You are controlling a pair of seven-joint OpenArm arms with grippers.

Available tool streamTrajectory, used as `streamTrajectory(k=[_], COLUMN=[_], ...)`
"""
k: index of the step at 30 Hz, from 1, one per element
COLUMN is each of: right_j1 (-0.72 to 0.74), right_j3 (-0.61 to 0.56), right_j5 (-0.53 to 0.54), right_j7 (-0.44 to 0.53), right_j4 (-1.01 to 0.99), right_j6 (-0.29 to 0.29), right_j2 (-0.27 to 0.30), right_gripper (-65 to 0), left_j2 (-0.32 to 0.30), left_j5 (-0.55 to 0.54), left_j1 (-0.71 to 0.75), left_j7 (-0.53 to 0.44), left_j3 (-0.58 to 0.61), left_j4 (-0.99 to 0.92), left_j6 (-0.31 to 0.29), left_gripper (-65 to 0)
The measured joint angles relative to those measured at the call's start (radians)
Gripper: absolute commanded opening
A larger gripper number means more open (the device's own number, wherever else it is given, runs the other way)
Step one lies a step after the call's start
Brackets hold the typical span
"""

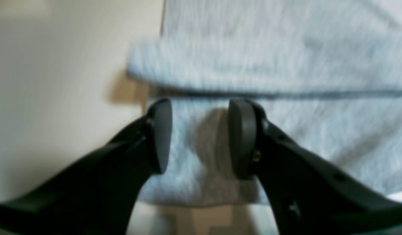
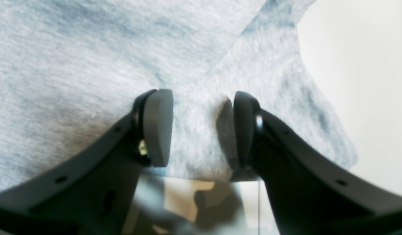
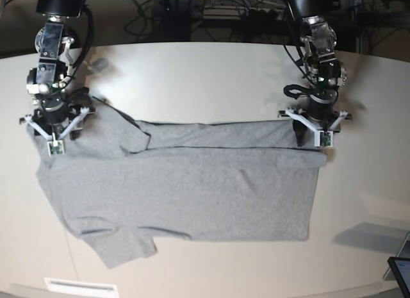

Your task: Fold the T-shirt properly

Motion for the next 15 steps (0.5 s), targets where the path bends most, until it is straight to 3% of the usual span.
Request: streamTrajectory(k=[15], right_j1=[-0.04], right_j3=[0.001], right_j5=[0.007], right_j7=[0.024], right_j4=[0.017], right_j6=[-0.002], right_j2=[0.008], right_gripper=[-36.4], left_j2=[-0.048], left_j5=[-0.032], left_j1=[0.118], left_j7=[-0.072], left_j3=[0.001], left_j4=[0.027], left_j6=[-0.004], left_gripper=[-37.8])
